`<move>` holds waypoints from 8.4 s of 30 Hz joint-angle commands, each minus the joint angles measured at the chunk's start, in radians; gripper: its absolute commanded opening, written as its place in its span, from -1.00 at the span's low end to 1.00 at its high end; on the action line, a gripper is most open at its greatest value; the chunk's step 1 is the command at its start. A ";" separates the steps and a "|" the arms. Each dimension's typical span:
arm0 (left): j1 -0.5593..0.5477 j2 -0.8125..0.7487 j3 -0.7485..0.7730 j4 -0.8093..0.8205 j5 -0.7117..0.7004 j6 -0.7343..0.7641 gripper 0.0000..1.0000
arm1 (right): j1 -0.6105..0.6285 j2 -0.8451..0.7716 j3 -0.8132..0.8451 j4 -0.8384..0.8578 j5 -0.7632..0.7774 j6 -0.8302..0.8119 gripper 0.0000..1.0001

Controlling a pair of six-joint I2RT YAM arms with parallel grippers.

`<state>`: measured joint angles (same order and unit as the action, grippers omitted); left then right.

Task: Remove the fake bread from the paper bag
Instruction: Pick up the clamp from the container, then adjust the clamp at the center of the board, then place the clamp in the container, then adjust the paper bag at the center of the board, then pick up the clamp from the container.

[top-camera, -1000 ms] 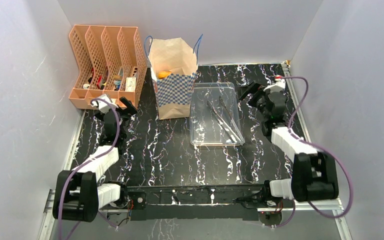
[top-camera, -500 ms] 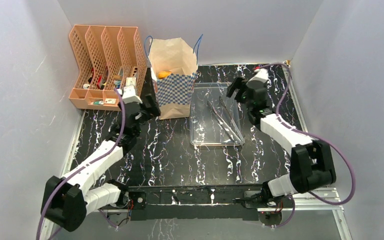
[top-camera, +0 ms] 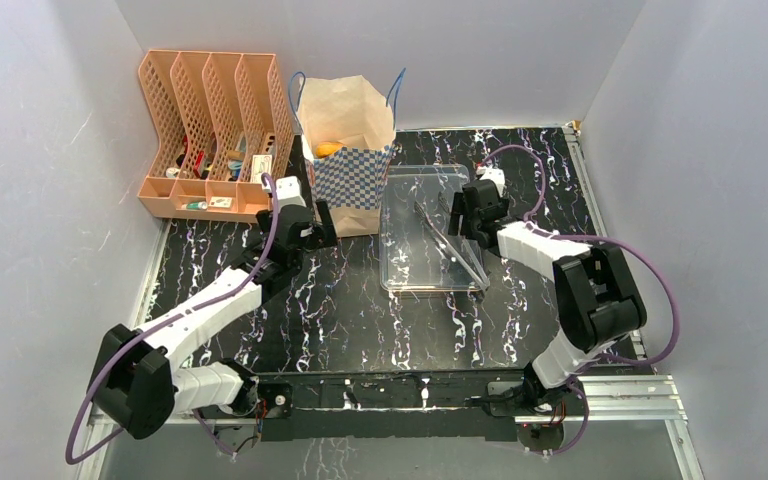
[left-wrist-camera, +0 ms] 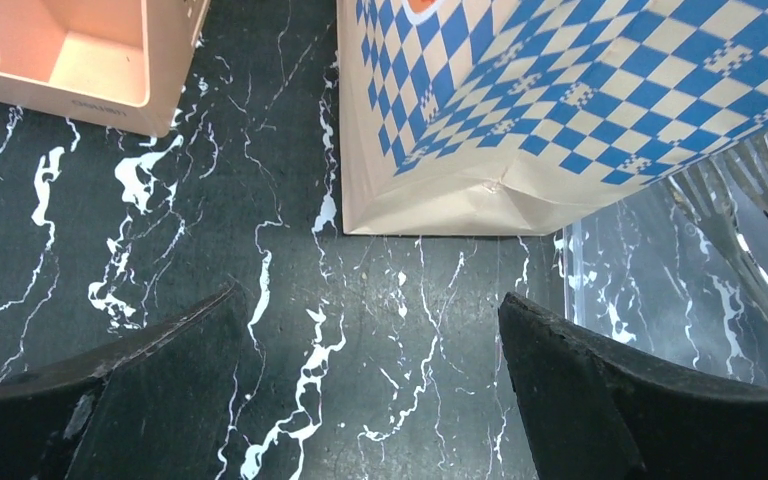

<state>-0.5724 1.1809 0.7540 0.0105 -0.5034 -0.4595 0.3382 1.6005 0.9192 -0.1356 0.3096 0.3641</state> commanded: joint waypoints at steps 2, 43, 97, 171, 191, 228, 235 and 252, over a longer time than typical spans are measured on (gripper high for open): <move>-0.017 0.011 0.045 -0.044 -0.022 -0.025 0.93 | 0.004 0.027 0.053 0.023 0.001 -0.021 0.34; -0.238 0.161 0.255 -0.237 0.009 -0.128 0.90 | 0.328 -0.151 -0.034 0.024 0.313 -0.052 -1.00; -0.417 0.230 0.256 -0.175 -0.428 -0.382 -0.52 | 0.843 -0.329 0.063 -0.201 0.674 0.208 -1.00; 0.249 0.434 0.861 -0.151 0.025 0.125 0.84 | 0.569 -0.029 -0.082 0.035 0.373 0.081 -0.82; 0.303 0.675 1.053 -0.227 0.212 0.137 0.69 | 0.550 -0.008 -0.075 0.059 0.340 0.064 -0.31; 0.302 0.560 0.895 0.133 0.389 0.382 -1.00 | 0.638 -0.176 -0.255 0.182 0.118 -0.053 0.74; 0.304 0.536 0.875 0.172 0.387 0.417 -1.00 | 0.639 -0.129 -0.267 0.227 0.117 -0.052 0.66; 0.261 0.540 0.873 0.352 0.233 0.473 -1.00 | 0.639 -0.158 -0.279 0.222 0.096 0.000 -0.08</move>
<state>-0.2924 1.7824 1.5860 0.2085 -0.2008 -0.0250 0.9714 1.5063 0.6529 0.0711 0.4141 0.3332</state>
